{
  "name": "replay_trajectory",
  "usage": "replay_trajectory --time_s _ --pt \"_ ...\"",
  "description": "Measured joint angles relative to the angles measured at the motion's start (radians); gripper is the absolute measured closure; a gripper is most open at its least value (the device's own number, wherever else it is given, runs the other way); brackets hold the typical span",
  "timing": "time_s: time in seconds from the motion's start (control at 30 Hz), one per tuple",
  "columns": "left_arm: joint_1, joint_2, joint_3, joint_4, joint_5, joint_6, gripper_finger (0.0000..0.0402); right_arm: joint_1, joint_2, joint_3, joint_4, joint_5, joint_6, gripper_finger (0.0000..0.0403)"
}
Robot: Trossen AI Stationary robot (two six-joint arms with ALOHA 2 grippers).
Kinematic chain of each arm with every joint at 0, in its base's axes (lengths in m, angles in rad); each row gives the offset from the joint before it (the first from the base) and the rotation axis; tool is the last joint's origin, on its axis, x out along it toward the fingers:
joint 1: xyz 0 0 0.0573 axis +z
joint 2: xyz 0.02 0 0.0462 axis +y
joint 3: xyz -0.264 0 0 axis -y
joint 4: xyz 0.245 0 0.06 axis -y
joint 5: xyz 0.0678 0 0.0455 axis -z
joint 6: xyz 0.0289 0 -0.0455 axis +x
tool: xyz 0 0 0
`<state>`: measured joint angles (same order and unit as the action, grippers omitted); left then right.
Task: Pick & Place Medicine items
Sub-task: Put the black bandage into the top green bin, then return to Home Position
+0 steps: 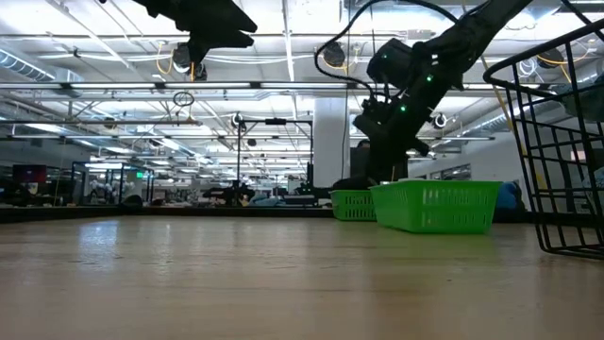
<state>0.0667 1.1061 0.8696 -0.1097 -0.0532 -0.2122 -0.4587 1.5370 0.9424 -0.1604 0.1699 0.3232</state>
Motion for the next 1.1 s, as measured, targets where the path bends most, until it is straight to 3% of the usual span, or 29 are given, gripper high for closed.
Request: replay_trajectory --time_s 0.33,0.73,0.97,1.1 --pt "0.000 0.000 0.000 0.000 0.000 0.000 0.0256 -0.012 -0.001 0.000 0.150 0.043 -0.037 0.0391" --pt "0.000 0.000 0.000 0.000 0.000 -0.005 0.0256 0.003 -0.001 0.000 0.197 0.036 -0.076 0.0394" --pt "0.000 0.000 0.000 0.000 -0.001 0.025 0.0256 0.025 -0.068 0.000 0.183 0.034 -0.027 0.0396" --pt "0.000 0.000 0.000 -0.030 0.006 0.030 0.0256 0.040 -0.185 0.000 0.111 -0.105 -0.018 0.0393"
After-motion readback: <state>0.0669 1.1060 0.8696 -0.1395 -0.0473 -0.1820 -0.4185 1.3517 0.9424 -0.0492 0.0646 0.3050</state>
